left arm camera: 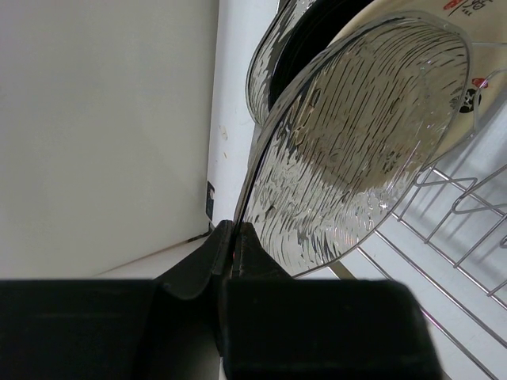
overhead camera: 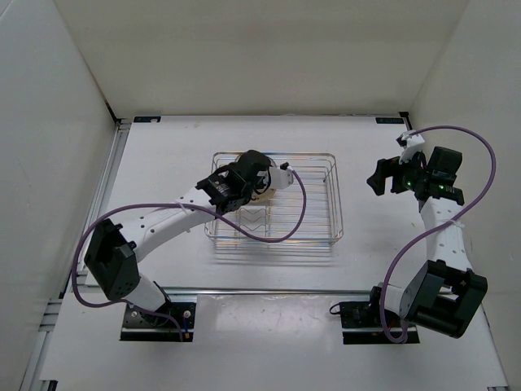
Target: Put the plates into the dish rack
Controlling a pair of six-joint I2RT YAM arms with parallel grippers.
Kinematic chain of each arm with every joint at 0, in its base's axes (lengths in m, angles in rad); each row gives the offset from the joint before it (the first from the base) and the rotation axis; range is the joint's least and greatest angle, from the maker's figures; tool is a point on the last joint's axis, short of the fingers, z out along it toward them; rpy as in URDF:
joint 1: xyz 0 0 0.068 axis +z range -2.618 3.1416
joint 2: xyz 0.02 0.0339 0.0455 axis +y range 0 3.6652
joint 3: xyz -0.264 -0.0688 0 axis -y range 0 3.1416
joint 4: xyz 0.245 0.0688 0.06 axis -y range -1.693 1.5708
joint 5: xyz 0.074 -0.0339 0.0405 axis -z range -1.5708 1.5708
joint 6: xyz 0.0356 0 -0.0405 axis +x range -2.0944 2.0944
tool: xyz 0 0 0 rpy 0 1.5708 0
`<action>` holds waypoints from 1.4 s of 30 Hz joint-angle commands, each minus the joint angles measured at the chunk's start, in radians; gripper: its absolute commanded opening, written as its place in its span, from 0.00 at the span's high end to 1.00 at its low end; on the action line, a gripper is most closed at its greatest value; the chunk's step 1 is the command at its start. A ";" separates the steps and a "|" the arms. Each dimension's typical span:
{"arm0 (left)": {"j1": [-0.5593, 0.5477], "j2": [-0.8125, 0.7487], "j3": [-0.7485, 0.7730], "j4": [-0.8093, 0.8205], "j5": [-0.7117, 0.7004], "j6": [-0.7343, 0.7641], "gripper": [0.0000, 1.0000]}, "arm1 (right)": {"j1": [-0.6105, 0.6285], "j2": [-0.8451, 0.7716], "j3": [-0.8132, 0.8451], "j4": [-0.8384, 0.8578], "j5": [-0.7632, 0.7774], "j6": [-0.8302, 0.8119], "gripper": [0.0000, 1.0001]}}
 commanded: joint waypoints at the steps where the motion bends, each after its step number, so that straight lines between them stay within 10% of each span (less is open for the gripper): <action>1: -0.007 -0.022 -0.003 0.030 -0.015 -0.026 0.90 | 0.002 -0.012 0.000 0.015 -0.004 -0.008 0.05; 42: -0.043 0.077 -0.089 0.030 0.111 -0.130 0.90 | -0.044 -0.049 0.000 0.015 -0.042 -0.008 0.05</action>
